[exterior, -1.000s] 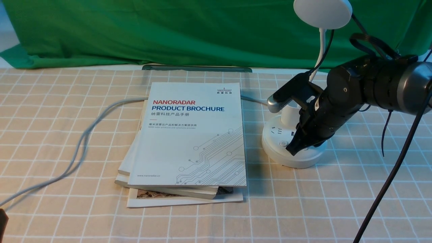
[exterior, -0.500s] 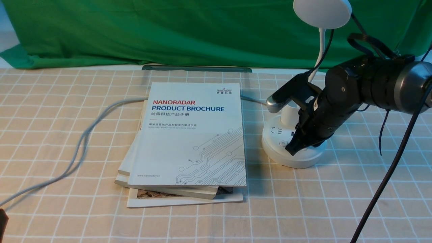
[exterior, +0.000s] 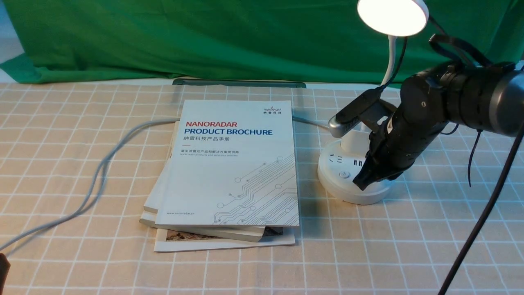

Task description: Turn on the table lamp on the light coffee tablecloth with your hand.

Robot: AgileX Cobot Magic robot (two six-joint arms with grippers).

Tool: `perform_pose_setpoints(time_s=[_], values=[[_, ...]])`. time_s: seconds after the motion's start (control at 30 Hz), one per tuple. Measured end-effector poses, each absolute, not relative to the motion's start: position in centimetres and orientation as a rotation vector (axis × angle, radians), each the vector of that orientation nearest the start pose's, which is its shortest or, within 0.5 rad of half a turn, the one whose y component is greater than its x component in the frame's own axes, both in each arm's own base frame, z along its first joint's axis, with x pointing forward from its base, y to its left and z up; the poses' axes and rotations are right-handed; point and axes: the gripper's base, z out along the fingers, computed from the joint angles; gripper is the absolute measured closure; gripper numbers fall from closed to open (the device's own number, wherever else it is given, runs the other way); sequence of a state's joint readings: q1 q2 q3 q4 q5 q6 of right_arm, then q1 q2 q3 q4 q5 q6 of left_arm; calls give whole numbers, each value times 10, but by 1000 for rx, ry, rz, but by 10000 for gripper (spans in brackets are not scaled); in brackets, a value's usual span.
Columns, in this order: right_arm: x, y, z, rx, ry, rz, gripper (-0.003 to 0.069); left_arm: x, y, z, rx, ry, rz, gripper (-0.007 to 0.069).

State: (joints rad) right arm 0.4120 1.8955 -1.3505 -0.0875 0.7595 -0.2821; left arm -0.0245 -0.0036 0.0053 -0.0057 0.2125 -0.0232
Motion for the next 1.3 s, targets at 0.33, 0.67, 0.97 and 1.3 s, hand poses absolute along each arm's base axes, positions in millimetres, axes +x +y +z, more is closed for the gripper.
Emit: perform_pose_setpoints(time_s=[0.33, 0.67, 0.97, 1.3], values=[[310, 130, 257, -918, 2564, -45, 625, 56, -1, 192, -3, 1698, -41, 603], [192, 87, 309, -636, 2290, 105, 622, 56, -1, 192, -3, 1698, -41, 603], [103, 46, 350, -477, 1820, 211, 606, 56, -1, 192, -3, 1698, -41, 603], [72, 31, 347, -538, 1631, 142, 578, 56, -1, 192, -3, 1698, -41, 603]])
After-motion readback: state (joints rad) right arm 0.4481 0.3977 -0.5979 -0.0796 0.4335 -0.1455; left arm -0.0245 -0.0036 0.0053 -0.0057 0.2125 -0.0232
